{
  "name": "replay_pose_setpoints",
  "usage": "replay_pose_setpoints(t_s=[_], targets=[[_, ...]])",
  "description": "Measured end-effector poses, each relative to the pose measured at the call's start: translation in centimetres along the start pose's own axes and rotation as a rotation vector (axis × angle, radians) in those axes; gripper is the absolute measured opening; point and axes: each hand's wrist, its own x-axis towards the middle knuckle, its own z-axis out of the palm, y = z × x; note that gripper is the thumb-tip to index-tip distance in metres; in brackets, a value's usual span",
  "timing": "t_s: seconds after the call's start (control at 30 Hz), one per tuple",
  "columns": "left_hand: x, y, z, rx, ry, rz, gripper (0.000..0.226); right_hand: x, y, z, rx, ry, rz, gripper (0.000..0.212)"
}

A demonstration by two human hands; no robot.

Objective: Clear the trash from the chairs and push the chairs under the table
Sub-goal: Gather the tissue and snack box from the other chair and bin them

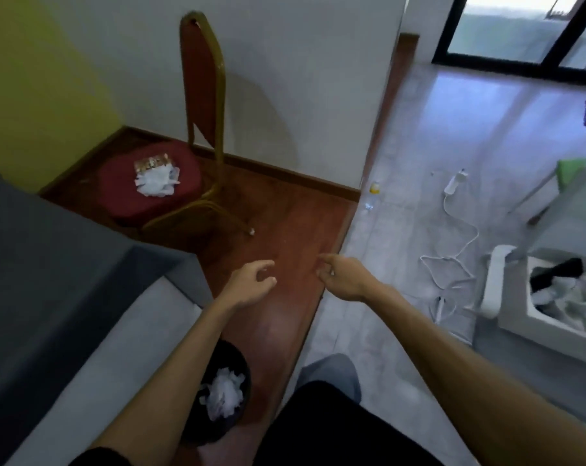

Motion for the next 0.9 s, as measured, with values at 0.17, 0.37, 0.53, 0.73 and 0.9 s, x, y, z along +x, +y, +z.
replay_pose_setpoints(t_s=[0.17, 0.37, 0.53, 0.73, 0.9], targets=[[5.9, 1.6, -1.0, -0.054, 0.122, -0.102, 0.051, 7.8, 1.6, -4.4, -0.054, -0.045, -0.125, 0.054], [12.7, 2.9, -4.1, -0.153, 0.214, -0.175, 0.048, 17.9, 0.1, -9.2, -0.097, -0.106, -0.235, 0.057], [15.7, 3.9, -8.0, -0.213, 0.316, -0.216, 0.045, 24.4, -4.0, -12.6, -0.111, -0.127, -0.307, 0.056], [19.4, 2.4, -13.2, -0.244, 0.420, -0.299, 0.042, 32.0, -10.4, -12.4, -0.073, -0.212, -0.415, 0.055], [23.4, 1.2, -18.0, -0.276, 0.496, -0.371, 0.042, 38.6, -15.6, -11.7, -0.039, -0.301, -0.476, 0.050]])
